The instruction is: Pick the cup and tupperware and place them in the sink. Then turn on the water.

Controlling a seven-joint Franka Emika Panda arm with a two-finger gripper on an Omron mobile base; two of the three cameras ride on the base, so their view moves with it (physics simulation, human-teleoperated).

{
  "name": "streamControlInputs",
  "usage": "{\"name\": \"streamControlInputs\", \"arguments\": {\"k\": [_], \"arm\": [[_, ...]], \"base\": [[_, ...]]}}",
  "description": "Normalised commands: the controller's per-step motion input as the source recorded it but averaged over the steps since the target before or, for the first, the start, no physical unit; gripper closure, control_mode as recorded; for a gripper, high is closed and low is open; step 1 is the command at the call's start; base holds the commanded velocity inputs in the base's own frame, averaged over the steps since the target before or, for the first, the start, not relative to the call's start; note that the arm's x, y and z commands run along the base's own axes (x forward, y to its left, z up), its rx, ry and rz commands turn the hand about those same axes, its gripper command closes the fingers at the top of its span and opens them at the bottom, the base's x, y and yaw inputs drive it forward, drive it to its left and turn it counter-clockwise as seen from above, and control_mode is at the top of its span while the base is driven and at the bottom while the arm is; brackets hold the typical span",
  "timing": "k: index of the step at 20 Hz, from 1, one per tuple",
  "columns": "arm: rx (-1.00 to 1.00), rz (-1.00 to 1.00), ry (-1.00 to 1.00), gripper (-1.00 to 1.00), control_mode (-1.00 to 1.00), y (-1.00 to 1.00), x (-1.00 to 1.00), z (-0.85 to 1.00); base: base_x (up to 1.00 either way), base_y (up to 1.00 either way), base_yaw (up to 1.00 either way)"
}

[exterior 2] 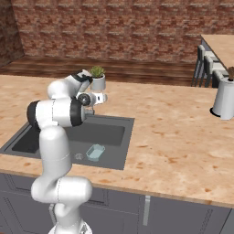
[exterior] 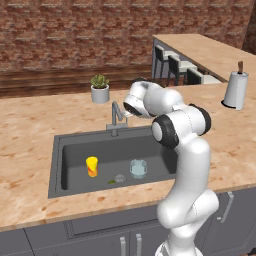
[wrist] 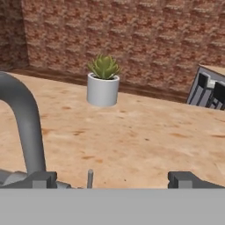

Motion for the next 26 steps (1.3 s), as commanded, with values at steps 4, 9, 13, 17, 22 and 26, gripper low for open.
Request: {"name": "streamControlInputs", "arguments": {"k": [4,9,13,17,22,26], "arm": [[0.0,0.0,-0.04,-1.0,-1.0,0.0,-0.04,-0.19],[0.0,0.0,-0.04,-1.0,-1.0,0.0,-0.05,-0.21],[0.0,0.0,-0.03,-1.0,-1.0,0.0,-0.1,-0.24],[0.0,0.0,-0.03,-1.0,-1.0,0.0,-0.09,-0.17],[0.0,0.0,0.0,-1.0,-1.0,0.0,-0.06,-0.04],[0.0,0.0,0.0,-1.0,-1.0,0.0,0.0,-0.03]], "base": [[0.0,0.0,0.0],[0.0,0.0,0.0],[0.0,0.0,0.0],[0.0,0.0,0.0],[0.0,0.0,0.0],[0.0,0.0,0.0]]}}
